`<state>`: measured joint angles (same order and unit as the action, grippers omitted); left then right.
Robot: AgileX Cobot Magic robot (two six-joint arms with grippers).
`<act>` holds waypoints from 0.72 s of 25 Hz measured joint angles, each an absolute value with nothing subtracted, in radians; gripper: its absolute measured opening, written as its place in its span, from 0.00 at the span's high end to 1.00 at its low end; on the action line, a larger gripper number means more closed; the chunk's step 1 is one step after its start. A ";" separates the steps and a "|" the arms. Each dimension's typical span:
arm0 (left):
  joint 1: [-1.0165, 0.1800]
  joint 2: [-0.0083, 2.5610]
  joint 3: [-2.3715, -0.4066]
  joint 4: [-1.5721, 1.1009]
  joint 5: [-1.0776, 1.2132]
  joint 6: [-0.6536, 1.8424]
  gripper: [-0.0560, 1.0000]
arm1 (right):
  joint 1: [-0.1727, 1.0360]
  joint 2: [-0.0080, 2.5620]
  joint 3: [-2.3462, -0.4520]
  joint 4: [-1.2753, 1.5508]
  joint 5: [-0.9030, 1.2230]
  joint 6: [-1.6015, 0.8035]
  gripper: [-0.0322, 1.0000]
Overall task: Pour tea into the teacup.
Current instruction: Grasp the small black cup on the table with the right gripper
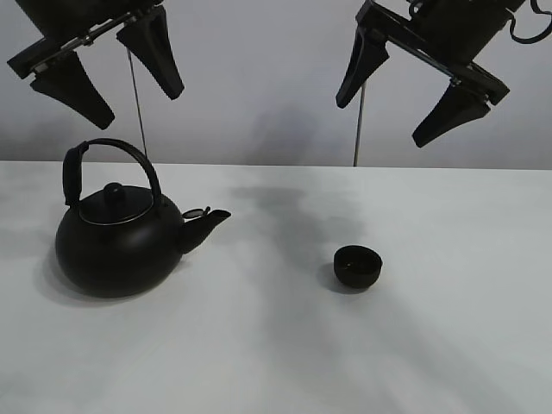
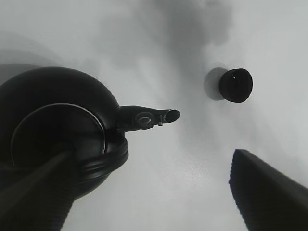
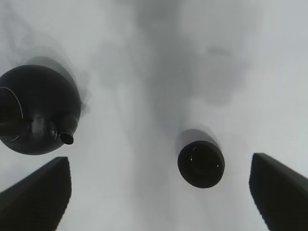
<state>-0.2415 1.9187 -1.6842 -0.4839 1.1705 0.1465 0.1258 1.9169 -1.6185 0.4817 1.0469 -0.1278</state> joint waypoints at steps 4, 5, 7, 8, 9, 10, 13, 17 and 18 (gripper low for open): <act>-0.241 1.919 -1.684 -0.484 1.170 0.147 0.36 | 0.126 1.917 -1.618 0.482 1.039 -0.128 0.30; -0.241 1.919 -1.684 -0.484 1.170 0.147 0.36 | 0.126 1.917 -1.618 0.481 1.029 -0.128 0.30; -0.241 1.919 -1.684 -0.484 1.170 0.147 0.36 | 0.126 1.917 -1.618 0.478 1.016 -0.128 0.30; -0.241 1.919 -1.684 -0.484 1.170 0.147 0.36 | 0.126 1.917 -1.618 0.478 1.006 -0.128 0.30; -0.241 1.919 -1.684 -0.484 1.170 0.147 0.36 | 0.126 1.917 -1.618 0.478 0.999 -0.137 0.30; -0.241 1.919 -1.684 -0.484 1.170 0.147 0.36 | 0.126 1.917 -1.618 0.472 0.998 -0.155 0.30; -0.241 1.919 -1.684 -0.484 1.170 0.147 0.36 | 0.156 1.917 -1.618 0.385 0.998 -0.221 0.30; -0.241 1.919 -1.684 -0.484 1.170 0.147 0.36 | 0.288 1.938 -1.618 0.125 0.998 -0.204 0.30; -0.241 1.919 -1.684 -0.484 1.169 0.147 0.36 | 0.327 1.954 -1.618 0.064 0.998 -0.178 0.30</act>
